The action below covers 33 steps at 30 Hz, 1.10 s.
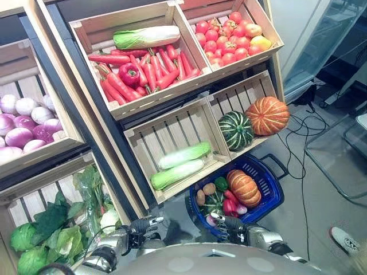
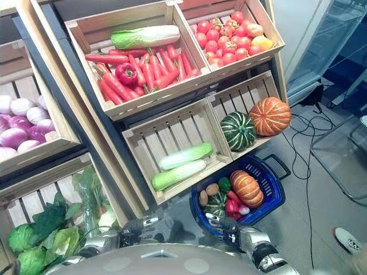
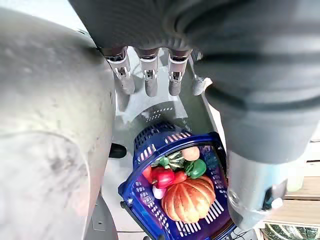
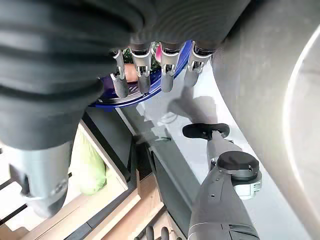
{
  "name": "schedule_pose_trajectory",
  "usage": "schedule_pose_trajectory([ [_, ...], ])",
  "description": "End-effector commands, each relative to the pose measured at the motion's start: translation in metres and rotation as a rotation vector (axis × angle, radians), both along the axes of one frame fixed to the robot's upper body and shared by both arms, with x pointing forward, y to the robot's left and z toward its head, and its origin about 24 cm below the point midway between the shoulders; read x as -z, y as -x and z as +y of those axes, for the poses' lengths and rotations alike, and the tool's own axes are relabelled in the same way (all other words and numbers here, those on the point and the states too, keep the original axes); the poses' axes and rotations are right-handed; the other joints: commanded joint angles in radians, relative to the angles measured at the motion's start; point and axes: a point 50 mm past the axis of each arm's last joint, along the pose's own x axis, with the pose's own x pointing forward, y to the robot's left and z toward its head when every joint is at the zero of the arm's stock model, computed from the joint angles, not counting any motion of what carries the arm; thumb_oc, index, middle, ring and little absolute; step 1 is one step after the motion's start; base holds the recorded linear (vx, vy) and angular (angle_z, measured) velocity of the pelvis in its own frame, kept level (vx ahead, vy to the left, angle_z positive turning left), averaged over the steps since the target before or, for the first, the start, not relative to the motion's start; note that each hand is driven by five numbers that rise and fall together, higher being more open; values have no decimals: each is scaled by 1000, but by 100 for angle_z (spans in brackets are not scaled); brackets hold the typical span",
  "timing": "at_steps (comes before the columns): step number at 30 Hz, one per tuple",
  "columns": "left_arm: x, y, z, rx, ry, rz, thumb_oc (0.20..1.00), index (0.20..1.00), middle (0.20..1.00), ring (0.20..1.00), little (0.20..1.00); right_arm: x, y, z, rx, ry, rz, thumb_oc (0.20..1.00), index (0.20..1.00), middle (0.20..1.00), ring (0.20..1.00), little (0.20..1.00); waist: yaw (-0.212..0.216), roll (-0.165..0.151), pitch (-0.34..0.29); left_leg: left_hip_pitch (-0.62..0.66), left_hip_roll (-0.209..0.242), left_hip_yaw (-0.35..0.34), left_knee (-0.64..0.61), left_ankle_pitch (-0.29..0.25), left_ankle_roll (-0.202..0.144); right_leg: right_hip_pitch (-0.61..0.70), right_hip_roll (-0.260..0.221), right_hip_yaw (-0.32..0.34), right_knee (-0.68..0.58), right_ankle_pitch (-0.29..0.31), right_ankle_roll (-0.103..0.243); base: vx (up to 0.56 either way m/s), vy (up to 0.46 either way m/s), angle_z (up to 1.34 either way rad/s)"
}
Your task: Pick up fruits and vegetables into the basket
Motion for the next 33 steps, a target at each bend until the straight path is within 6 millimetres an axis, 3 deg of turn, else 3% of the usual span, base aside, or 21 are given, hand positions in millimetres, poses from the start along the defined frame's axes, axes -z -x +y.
schedule_pose_trajectory([
  [1,2,-1,-6,28,-13,13,1000,1000,1000,1000,1000,2,3,8,-32,-8,30,1000,1000,1000,1000,1000,-7,-23,46,13,-55,22,23,-76,69,7,-11,13,43,-19,9,99,-158,23],
  [10,-1,-9,-8,62,-11,-45,1000,1000,1000,1000,1000,3,1,5,-27,-4,21,1000,1000,1000,1000,1000,-6,-19,45,14,-57,19,21,-77,69,6,-10,14,44,-21,9,0,0,0],
  [12,-5,-18,-7,102,-58,-139,1000,1000,1000,1000,1000,2,-1,3,-29,6,-12,1000,1000,1000,1000,1000,-7,-15,46,14,-56,19,22,-76,68,6,-10,13,46,-22,8,0,0,0],
  [17,-39,-63,-5,258,-247,-533,1000,1000,1000,1000,1000,-8,-22,-2,-36,63,-166,1000,1000,1000,1000,1000,-1,-12,59,4,-55,14,28,-73,64,-2,-11,14,53,-23,8,0,0,0],
  [21,-70,-90,1,223,-353,-764,1000,1000,1000,1000,1000,-23,-47,-2,-8,49,-329,1000,1000,1000,1000,1000,5,-8,75,1,-54,8,27,-70,64,-5,-10,13,51,-21,3,0,0,0],
  [27,-105,-105,10,194,-484,-1046,1000,1000,1000,1000,1000,-45,-72,-11,-12,61,-592,1000,1000,1000,1000,1000,19,-18,73,-2,-49,1,23,-70,63,-2,-11,7,43,-17,1,47,-30,2],
  [33,-155,-109,18,203,-632,-1387,1000,1000,1000,1000,1000,-89,-88,-15,81,59,-878,1000,1000,1000,1000,1000,-1,-42,75,-1,-30,8,21,-67,55,-7,-12,10,48,-14,7,85,-70,3],
])
